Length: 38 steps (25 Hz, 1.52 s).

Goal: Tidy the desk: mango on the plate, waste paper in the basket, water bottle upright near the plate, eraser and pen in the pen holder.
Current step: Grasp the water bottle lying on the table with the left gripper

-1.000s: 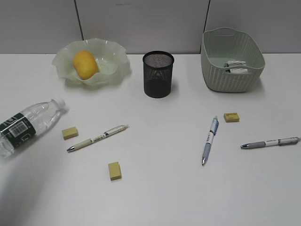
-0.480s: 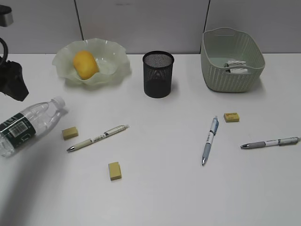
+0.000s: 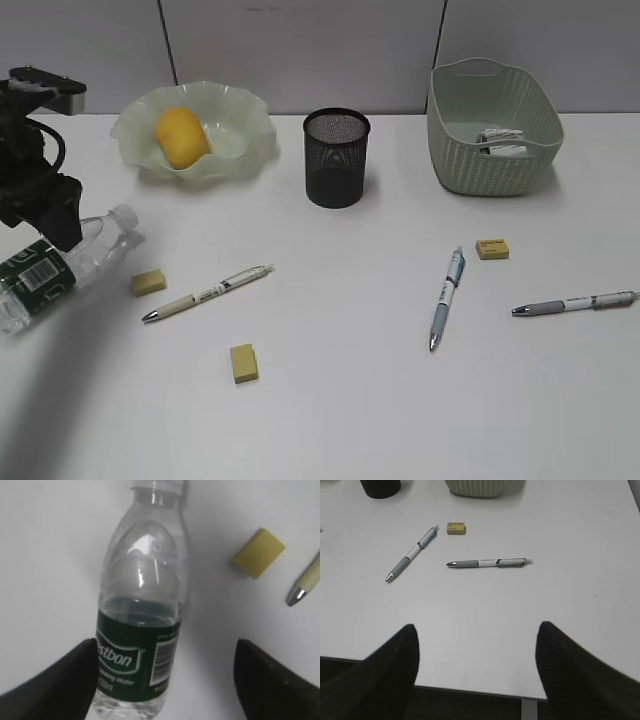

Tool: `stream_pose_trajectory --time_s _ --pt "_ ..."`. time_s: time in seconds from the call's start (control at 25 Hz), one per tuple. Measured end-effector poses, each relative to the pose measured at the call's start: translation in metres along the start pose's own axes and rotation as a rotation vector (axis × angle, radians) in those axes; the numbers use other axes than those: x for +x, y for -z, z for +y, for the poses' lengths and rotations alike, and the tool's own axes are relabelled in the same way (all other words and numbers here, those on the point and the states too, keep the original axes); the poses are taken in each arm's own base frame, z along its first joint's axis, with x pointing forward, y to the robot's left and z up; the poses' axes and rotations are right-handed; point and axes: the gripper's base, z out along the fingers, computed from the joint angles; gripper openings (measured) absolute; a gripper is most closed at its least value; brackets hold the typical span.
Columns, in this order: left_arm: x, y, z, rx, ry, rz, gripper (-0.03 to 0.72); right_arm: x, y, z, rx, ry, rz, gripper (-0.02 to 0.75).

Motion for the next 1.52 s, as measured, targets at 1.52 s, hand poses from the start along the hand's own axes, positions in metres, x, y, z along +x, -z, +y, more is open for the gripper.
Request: stream_pose_trajectory --time_s 1.52 --pt "-0.032 -0.061 0.011 0.011 -0.030 0.182 0.508 0.000 0.000 0.000 0.000 0.002 -0.003 0.571"
